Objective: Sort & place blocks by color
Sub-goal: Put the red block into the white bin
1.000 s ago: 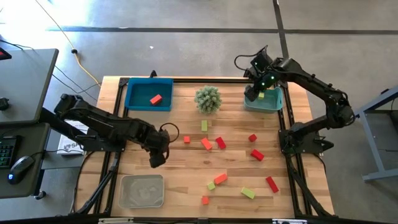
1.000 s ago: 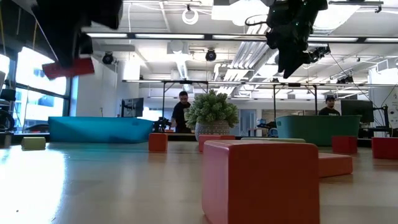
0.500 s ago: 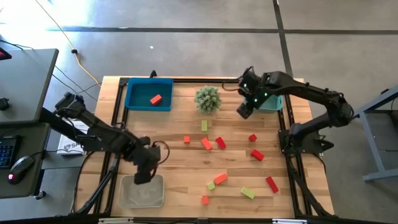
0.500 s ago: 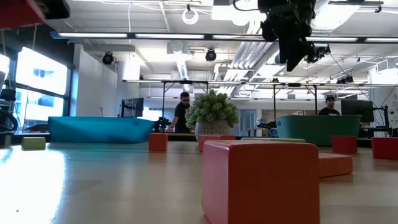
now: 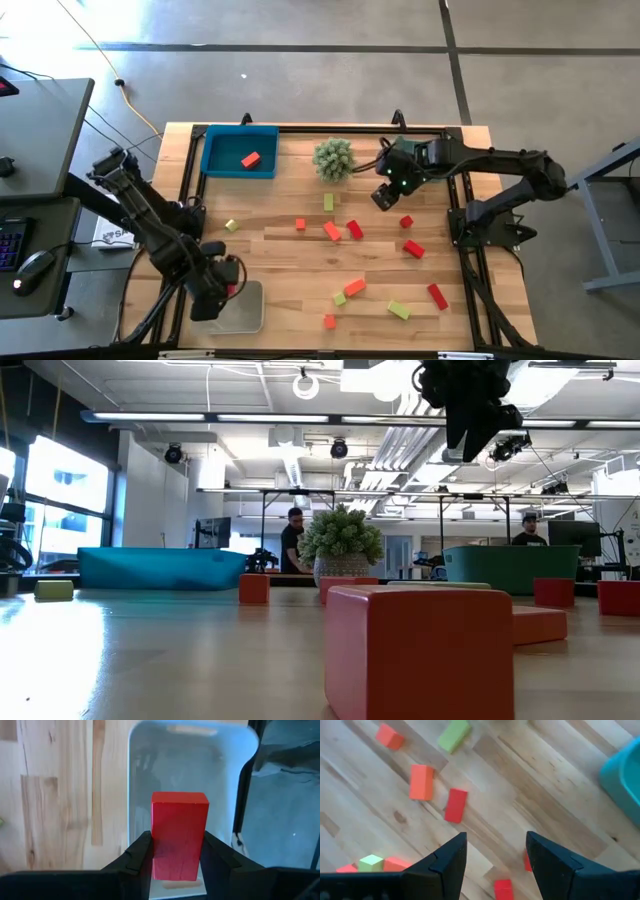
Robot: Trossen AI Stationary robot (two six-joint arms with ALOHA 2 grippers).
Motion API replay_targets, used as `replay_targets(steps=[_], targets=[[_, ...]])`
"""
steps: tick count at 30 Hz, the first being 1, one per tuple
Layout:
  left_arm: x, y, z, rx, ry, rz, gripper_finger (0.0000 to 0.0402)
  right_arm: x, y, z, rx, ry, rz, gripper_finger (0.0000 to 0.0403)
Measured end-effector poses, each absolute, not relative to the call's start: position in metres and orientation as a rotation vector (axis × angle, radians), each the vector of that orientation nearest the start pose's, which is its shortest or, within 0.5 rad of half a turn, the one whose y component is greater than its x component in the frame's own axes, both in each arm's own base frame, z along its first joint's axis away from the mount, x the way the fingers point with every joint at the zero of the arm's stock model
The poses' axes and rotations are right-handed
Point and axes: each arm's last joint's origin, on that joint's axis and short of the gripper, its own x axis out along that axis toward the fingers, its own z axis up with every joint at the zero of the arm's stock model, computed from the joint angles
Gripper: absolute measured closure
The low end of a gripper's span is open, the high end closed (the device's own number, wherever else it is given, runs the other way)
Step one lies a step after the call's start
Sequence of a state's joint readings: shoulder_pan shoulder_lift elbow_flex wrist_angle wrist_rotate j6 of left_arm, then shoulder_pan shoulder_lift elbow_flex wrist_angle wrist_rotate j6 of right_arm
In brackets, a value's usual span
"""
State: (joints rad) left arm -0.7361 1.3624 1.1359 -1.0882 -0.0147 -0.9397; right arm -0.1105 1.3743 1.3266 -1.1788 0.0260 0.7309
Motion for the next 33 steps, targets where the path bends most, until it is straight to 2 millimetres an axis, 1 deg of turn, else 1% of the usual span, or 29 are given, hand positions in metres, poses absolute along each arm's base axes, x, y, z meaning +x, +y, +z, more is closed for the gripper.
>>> replay_targets(steps=[3, 7, 10, 17, 19, 24, 28, 33], targets=[[0.174, -0.169, 0.267, -0.292, 1.382, 0.000, 0.0301, 0.251, -0.020, 0.321, 0.706, 1.098, -0.545, 0.0210], [0.171, -0.180, 0.261, -0.305, 1.347, -0.067, 0.0301, 0.256, -0.008, 0.323, 0.744, 1.057, -0.525, 0.0210], [0.168, -0.183, 0.253, -0.292, 1.359, -0.067, 0.0301, 0.259, -0.001, 0.324, 0.746, 1.015, -0.522, 0.0210], [0.177, -0.191, 0.229, -0.176, 1.399, 0.001, 0.0301, 0.269, 0.015, 0.327, 0.680, 0.917, -0.491, 0.0210], [0.180, -0.193, 0.222, -0.160, 1.415, 0.023, 0.0298, 0.275, 0.020, 0.326, 0.656, 0.879, -0.479, 0.0210], [0.186, -0.198, 0.206, -0.126, 1.449, 0.059, 0.0267, 0.291, 0.032, 0.323, 0.584, 0.813, -0.422, 0.0208], [0.189, -0.201, 0.201, -0.124, 1.451, 0.060, 0.0258, 0.306, 0.038, 0.317, 0.545, 0.773, -0.375, 0.0196], [0.190, -0.202, 0.197, -0.119, 1.459, 0.068, 0.0258, 0.321, 0.040, 0.306, 0.518, 0.757, -0.370, 0.0169]])
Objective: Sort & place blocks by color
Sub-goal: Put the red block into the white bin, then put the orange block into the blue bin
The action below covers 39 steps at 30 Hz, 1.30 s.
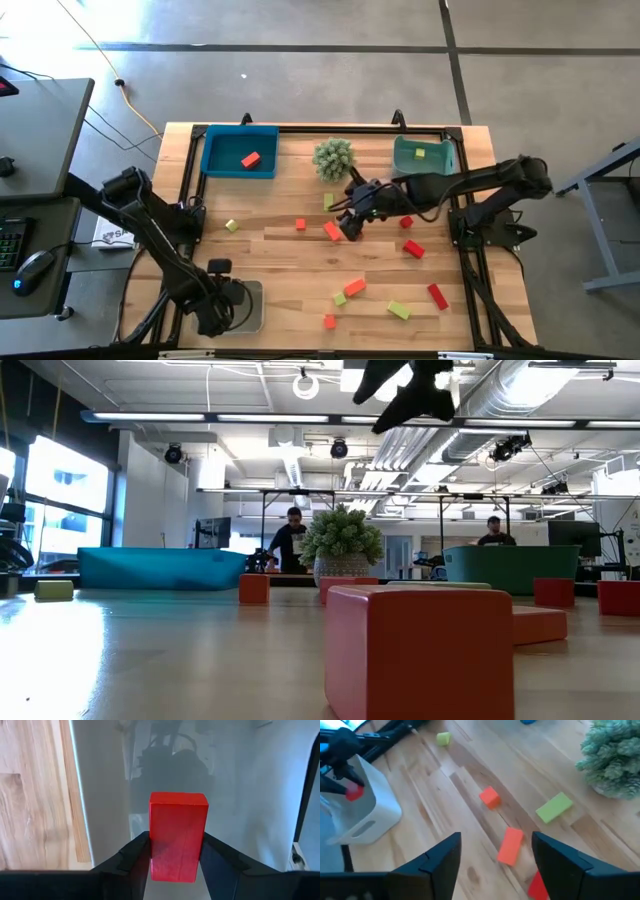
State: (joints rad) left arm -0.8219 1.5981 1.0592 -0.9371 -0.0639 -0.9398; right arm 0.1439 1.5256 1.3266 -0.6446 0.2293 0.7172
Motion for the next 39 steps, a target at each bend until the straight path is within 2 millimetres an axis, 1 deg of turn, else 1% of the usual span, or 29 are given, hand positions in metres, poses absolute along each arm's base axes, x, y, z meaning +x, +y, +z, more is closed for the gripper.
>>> replay_targets(steps=[3, 6, 10, 17, 21, 24, 30, 39], targets=[[0.192, -0.202, 0.193, -0.114, 1.468, 0.081, 0.0254, 0.329, 0.038, 0.295, 0.520, 0.785, -0.395, 0.0156], [0.192, -0.202, 0.193, -0.114, 1.475, 0.082, 0.0245, 0.336, 0.037, 0.283, 0.540, 0.822, -0.415, 0.0152], [0.193, -0.200, 0.193, -0.145, 1.497, 0.084, 0.0224, 0.345, 0.036, 0.264, 0.554, 0.888, -0.418, 0.0151], [0.197, -0.197, 0.193, -0.200, 1.536, 0.086, 0.0183, 0.361, 0.038, 0.231, 0.597, 0.967, -0.473, 0.0151], [0.200, -0.195, 0.193, -0.249, 1.581, 0.065, 0.0177, 0.367, 0.039, 0.213, 0.627, 1.019, -0.487, 0.0151], [0.201, -0.195, 0.199, -0.249, 1.545, 0.062, 0.0177, 0.371, 0.040, 0.202, 0.637, 1.040, -0.505, 0.0151], [0.204, -0.198, 0.214, -0.258, 1.489, 0.049, 0.0177, 0.375, 0.040, 0.189, 0.641, 1.067, -0.527, 0.0151], [0.206, -0.199, 0.226, -0.250, 1.484, 0.057, 0.0177, 0.382, 0.041, 0.172, 0.645, 1.086, -0.523, 0.0151]])
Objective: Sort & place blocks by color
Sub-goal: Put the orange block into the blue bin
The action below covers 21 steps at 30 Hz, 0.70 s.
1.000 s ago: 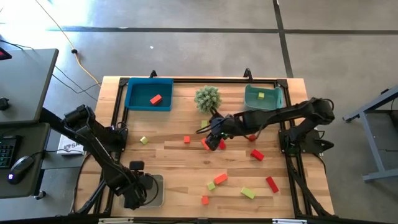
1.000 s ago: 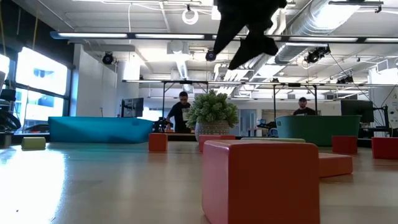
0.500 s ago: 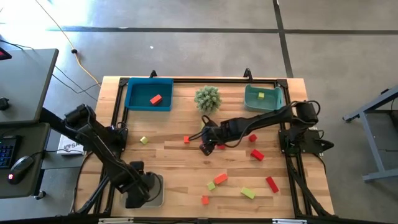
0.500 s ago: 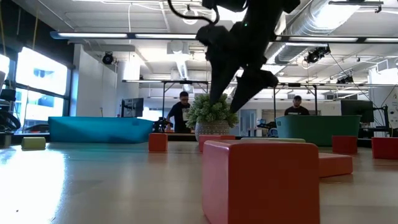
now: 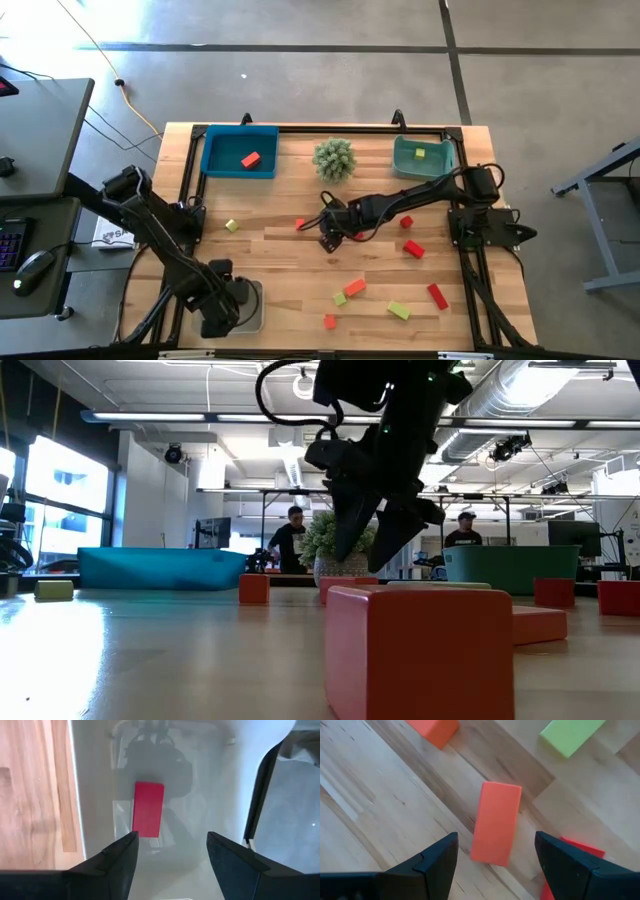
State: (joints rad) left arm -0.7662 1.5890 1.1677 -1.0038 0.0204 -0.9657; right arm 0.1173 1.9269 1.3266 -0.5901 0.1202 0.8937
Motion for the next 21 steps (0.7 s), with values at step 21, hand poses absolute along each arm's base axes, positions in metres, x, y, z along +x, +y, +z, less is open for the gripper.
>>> replay_targets(steps=[21], targets=[[0.219, -0.169, 0.252, -0.098, 1.431, 0.277, 0.0177, 0.387, 0.040, 0.141, 0.658, 1.161, -0.560, 0.0254]])
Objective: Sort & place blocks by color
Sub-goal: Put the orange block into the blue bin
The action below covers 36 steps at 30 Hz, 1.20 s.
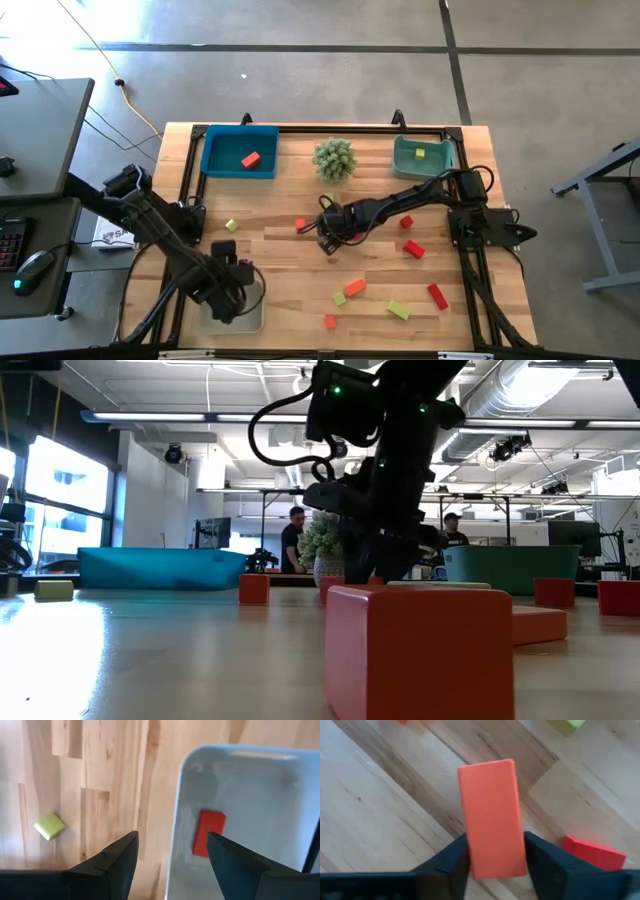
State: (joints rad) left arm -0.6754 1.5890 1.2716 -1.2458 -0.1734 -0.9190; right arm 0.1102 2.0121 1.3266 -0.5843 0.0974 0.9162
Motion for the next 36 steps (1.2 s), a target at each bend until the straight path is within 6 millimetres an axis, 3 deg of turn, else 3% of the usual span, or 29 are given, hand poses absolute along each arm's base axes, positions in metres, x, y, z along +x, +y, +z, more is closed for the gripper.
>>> replay_targets(steps=[3, 13, 28, 36], targets=[[0.226, -0.159, 0.252, -0.101, 1.423, 0.309, 0.0177, 0.387, 0.038, 0.142, 0.631, 1.167, -0.540, 0.0301], [0.236, -0.116, 0.270, -0.113, 1.365, 0.386, 0.0177, 0.386, 0.034, 0.154, 0.588, 1.199, -0.388, 0.0300], [0.232, -0.034, 0.323, -0.399, 0.990, 0.573, 0.0177, 0.367, 0.013, 0.249, 0.398, 0.906, -0.183, 0.0300], [0.246, -0.008, 0.340, -0.270, 0.812, 0.471, 0.0177, 0.353, -0.003, 0.288, 0.275, 0.773, -0.033, 0.0300]])
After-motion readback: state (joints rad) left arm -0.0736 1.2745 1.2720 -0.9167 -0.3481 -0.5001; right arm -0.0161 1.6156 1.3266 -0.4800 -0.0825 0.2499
